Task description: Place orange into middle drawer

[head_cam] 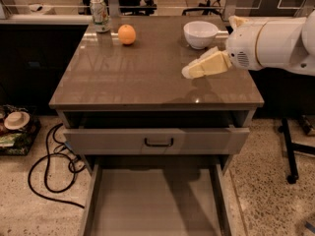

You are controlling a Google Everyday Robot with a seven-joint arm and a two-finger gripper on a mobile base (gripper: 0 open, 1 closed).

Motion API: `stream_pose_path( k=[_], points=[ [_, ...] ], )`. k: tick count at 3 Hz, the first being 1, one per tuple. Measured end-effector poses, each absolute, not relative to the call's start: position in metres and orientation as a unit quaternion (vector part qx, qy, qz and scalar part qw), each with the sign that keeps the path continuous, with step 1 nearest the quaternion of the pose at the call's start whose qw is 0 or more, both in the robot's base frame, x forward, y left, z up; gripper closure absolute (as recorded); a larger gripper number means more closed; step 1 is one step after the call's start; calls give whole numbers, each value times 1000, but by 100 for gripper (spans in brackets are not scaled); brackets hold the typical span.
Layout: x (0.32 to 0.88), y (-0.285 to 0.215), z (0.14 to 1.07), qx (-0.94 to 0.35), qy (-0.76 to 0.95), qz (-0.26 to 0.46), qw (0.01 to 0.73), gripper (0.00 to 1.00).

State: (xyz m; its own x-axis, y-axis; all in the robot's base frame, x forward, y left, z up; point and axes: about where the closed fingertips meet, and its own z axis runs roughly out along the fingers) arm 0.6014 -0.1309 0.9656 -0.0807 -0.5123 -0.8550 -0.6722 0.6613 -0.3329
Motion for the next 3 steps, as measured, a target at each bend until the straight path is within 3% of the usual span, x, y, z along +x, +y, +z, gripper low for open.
stream_pose_path(
  k=[1,3],
  points=[
    [610,-126,965,-406,729,75,547,0],
    [695,-84,963,-401,709,92,574,0]
  ],
)
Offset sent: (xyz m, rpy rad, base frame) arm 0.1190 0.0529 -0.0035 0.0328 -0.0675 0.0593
